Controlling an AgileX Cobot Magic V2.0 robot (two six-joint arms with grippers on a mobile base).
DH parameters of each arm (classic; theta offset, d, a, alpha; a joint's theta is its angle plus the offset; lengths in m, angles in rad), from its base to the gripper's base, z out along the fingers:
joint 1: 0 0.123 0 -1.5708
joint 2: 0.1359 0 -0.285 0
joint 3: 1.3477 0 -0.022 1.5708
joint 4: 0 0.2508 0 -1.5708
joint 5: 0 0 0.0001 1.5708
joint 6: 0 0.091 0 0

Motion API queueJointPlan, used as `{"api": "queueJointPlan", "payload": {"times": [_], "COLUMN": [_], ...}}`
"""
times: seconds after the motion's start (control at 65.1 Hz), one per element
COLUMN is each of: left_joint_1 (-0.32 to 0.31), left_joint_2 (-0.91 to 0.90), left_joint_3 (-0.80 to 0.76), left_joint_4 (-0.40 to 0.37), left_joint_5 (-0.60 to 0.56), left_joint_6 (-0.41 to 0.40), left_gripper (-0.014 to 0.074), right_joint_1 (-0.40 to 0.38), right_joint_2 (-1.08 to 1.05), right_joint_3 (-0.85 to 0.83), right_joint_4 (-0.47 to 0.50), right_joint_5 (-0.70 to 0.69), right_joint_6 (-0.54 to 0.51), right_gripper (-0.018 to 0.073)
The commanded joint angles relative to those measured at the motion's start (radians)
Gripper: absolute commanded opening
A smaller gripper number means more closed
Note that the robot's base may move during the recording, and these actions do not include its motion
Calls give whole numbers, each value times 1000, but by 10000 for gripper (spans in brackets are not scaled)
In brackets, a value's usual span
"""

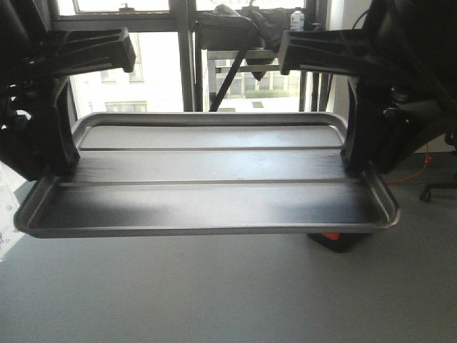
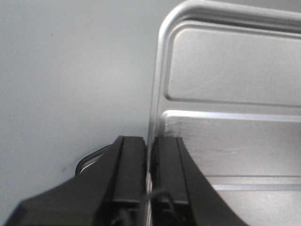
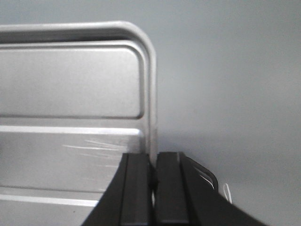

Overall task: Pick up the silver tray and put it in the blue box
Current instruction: 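Hold the tray level in both grippers while the base drives to the bins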

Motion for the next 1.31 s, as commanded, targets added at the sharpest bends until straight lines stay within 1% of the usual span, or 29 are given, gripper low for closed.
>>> {"api": "queueJointPlan", "payload": {"times": [0.0,1.291], "left_joint_1": [0,0], "left_joint_2": [-35,-35], "left_joint_3": [-21,-21], "left_joint_4": [51,51], "left_joint_5": [29,29], "left_joint_6": [-10,-10], "left_gripper": [-10,-10], "right_joint_1": [-9,-9], "right_joint_2": [-33,-33], "right_joint_3": [-21,-21], "right_joint_4": [-71,-71], "right_joint_5": [21,21], "right_joint_6": [-2,-2], "right_gripper": [57,57]}}
